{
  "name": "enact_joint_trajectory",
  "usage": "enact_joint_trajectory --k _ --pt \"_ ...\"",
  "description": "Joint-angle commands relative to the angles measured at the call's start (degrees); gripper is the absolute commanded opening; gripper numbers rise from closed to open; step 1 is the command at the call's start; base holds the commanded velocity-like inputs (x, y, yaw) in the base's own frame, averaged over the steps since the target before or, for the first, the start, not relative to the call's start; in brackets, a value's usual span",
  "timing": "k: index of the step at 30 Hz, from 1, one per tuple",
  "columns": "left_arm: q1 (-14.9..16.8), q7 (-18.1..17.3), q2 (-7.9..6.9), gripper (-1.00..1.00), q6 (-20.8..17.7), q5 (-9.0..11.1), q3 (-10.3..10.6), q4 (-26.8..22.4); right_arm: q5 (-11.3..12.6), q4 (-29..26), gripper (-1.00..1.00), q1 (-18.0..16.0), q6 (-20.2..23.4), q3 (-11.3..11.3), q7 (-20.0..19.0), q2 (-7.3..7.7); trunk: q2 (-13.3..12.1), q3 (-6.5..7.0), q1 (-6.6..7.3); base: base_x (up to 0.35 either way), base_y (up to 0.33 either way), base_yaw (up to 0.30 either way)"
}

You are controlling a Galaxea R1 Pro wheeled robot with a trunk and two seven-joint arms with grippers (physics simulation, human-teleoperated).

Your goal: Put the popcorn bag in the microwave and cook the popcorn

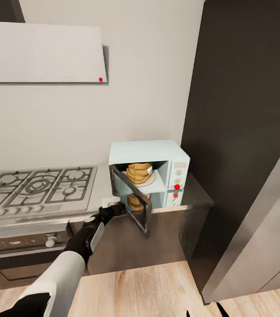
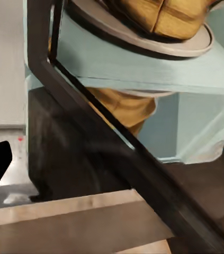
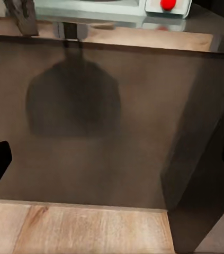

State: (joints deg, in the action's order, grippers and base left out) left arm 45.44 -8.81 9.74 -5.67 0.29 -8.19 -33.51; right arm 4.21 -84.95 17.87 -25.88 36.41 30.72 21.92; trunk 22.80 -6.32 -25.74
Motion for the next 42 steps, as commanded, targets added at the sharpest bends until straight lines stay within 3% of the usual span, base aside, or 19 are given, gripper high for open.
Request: enact_joint_trajectory --k 1,5,9,11,17,23,28,42 --pt "0.0 -0.6 0.13 1.0 -0.4 0.2 -0.4 -0.1 0.5 0.0 1.0 -0.1 -0.3 0.1 0.0 0.06 0.1 -0.07 -0.04 0.0 0.0 -0.296" --pt "0.0 -0.8 0.22 1.0 -0.5 0.2 0.0 -0.1 0.5 0.0 1.0 -0.1 -0.2 0.2 -0.2 0.06 0.1 0.06 -0.04 0.0 0.0 -0.296" --pt "0.1 -5.2 0.26 1.0 -0.4 0.2 0.0 -0.1 0.5 0.0 1.0 0.0 -0.2 0.2 -0.3 0.06 0.1 0.2 -0.04 0.0 0.0 -0.296" --pt "0.1 -5.8 0.26 1.0 -0.4 0.2 0.0 -0.1 0.5 0.1 1.0 0.0 -0.2 0.5 -0.4 0.06 0.1 0.27 -0.04 0.0 0.0 -0.296" --pt "-0.8 -5.5 0.26 1.0 -0.4 0.1 -0.1 -0.1 0.4 0.7 1.0 -0.1 -0.2 6.2 -0.2 -0.01 0.1 0.42 -0.04 0.0 0.0 -0.207" --pt "-1.1 -5.3 0.26 1.0 -0.4 0.1 -0.1 -0.1 0.4 1.0 1.0 -0.1 -0.2 8.0 -0.2 -0.1 0.1 0.42 -0.04 0.124 -0.12 -0.008" --pt "-1.2 -5.2 0.26 1.0 -0.4 0.1 -0.1 -0.1 0.3 1.0 1.0 -0.2 -0.2 11.0 0.0 -0.03 0.1 0.42 -0.04 0.064 -0.06 0.0" --pt "-1.1 -5.1 0.26 1.0 -0.4 0.0 0.0 -0.8 0.3 1.0 1.0 -0.2 -0.3 12.3 -0.1 0.05 0.1 0.42 -0.04 0.088 -0.074 0.0"
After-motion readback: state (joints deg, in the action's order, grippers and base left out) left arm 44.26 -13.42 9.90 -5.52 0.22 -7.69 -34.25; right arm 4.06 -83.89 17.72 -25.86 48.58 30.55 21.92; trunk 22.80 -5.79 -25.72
